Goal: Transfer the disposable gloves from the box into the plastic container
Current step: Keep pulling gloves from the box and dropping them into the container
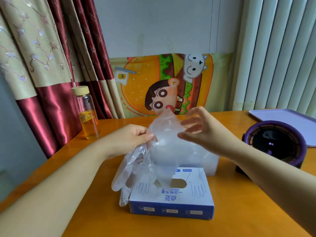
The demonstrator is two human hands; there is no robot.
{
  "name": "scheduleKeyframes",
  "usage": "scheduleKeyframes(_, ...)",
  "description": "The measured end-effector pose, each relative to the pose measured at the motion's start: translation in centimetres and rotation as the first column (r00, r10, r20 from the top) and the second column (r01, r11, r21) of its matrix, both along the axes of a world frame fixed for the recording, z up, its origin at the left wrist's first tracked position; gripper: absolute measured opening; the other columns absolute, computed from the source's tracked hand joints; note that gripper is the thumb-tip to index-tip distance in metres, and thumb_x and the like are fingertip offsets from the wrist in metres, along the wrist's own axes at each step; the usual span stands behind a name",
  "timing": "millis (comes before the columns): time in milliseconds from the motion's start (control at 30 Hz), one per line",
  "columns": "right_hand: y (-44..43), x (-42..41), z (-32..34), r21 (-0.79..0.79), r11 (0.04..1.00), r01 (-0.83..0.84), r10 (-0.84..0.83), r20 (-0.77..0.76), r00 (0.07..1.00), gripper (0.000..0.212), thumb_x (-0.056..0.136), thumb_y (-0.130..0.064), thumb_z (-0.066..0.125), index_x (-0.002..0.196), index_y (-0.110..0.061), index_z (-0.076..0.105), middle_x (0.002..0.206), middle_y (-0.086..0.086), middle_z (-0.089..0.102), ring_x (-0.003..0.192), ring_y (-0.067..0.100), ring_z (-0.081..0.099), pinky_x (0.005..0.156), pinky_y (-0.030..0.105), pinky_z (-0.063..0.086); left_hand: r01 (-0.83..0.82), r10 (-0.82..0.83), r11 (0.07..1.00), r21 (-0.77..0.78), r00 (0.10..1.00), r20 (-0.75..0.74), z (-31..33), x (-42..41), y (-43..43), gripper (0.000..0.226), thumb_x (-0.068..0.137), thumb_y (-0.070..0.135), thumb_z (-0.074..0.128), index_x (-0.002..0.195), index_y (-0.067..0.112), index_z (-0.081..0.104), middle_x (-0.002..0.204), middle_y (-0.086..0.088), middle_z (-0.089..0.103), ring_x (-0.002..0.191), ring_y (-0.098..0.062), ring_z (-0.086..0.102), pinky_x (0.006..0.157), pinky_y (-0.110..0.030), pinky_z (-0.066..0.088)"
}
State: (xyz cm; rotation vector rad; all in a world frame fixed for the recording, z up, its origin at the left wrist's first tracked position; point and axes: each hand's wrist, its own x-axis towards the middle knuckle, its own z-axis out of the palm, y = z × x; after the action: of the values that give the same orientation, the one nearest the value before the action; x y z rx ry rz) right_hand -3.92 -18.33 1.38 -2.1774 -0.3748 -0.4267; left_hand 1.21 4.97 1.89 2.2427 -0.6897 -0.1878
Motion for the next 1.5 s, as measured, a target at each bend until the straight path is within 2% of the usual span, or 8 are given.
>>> scheduleKeyframes(467,0.6,1.9,3.5,-0.192,0.972,-0.133,0.142,0.038,0.989,0.017,0.082,-0.018,0.071,0.089,-0.034,0.069,0.127,-0.015,0.051,0.124,-0.004,0.042,0.103,0.023,0.038,0.029,-0.287,0.880,-0.473,0.827,-0.483,0.4,2.1,-1.0,0.027,0.085,0.023,0.052,0.089,0.013,0.076,0.088,-0.005,0.069,0.079,-0.017,0.068,0.072,-0.033,0.057)
scheduleKeyframes(733,1.3,3.3,5.6,-0.293,0.940,-0.177,0.153,-0.103,0.983,0.034,0.084,-0.009,0.068,0.112,-0.029,0.067,0.113,-0.025,0.061,0.052,0.000,0.062,0.062,0.005,0.045,-0.021,-0.312,0.857,-0.514,0.773,-0.552,0.6,4.2,0.7,0.052,0.085,0.048,0.050,0.119,0.010,0.061,0.102,-0.011,0.066,0.092,-0.025,0.065,0.088,-0.045,0.044)
scheduleKeyframes(833,1.9,3.8,5.9,-0.339,0.926,-0.164,0.138,-0.101,0.985,0.041,0.083,-0.013,0.070,0.120,-0.029,0.063,0.117,-0.025,0.057,0.052,-0.002,0.062,0.067,0.002,0.045,0.047,-0.137,0.970,-0.238,0.914,-0.381,1.8,3.8,0.6,0.082,0.065,0.073,0.065,0.132,0.026,0.053,0.111,-0.002,0.068,0.102,-0.019,0.065,0.093,-0.041,0.047)
scheduleKeyframes(933,2.6,3.8,6.3,-0.371,0.910,-0.185,0.161,-0.095,0.982,0.046,0.082,-0.016,0.072,0.124,-0.030,0.060,0.107,-0.029,0.056,0.054,-0.003,0.062,0.068,0.002,0.045,-0.041,0.043,0.999,0.034,0.998,-0.054,2.2,3.9,-0.7,0.050,0.087,0.025,0.067,0.134,0.027,0.049,0.116,0.005,0.064,0.099,-0.007,0.065,0.090,-0.026,0.051)
scheduleKeyframes(1167,1.1,4.8,6.7,-0.431,0.902,-0.009,0.020,0.022,1.000,0.056,0.082,-0.012,0.071,0.133,-0.025,0.052,0.106,-0.016,0.063,0.048,-0.006,0.059,0.059,0.003,0.046,-0.315,0.307,0.946,-0.072,0.946,-0.105,2.3,8.1,3.8,0.016,0.095,0.015,0.057,0.104,0.025,0.066,0.113,0.000,0.065,0.094,-0.011,0.061,0.089,-0.033,0.050)
scheduleKeyframes(1300,0.7,5.5,6.0,-0.352,0.935,0.037,-0.042,-0.006,0.999,0.061,0.081,-0.014,0.071,0.136,-0.028,0.048,0.089,-0.010,0.066,0.045,-0.007,0.056,0.058,0.003,0.042,-0.529,0.624,0.772,-0.351,0.734,0.266,1.8,8.9,3.8,0.016,0.096,0.013,0.052,0.098,0.023,0.065,0.110,-0.001,0.067,0.098,-0.016,0.062,0.087,-0.031,0.049)
scheduleKeyframes(1400,1.3,6.7,5.1,-0.252,0.967,0.049,-0.061,-0.040,0.997,0.065,0.081,-0.018,0.072,0.138,-0.030,0.046,0.095,0.000,0.070,0.046,-0.006,0.055,0.072,0.022,0.047,-0.218,0.485,0.866,-0.451,0.587,0.648,2.5,5.3,0.0,0.021,0.096,0.016,0.053,0.115,0.018,0.062,0.112,0.005,0.061,0.102,-0.005,0.055,0.087,-0.018,0.045)
scheduleKeyframes(1500,1.8,7.6,4.6,-0.082,0.994,0.067,-0.074,-0.091,0.993,0.065,0.079,-0.016,0.073,0.138,-0.028,0.048,0.098,0.008,0.071,0.050,-0.003,0.055,0.077,0.028,0.050,-0.063,0.078,0.997,-0.045,0.795,0.602,1.1,2.0,-3.9,0.077,0.086,0.055,0.059,0.149,0.027,0.025,0.148,0.009,0.034,0.131,-0.001,0.030,0.109,-0.021,0.027)
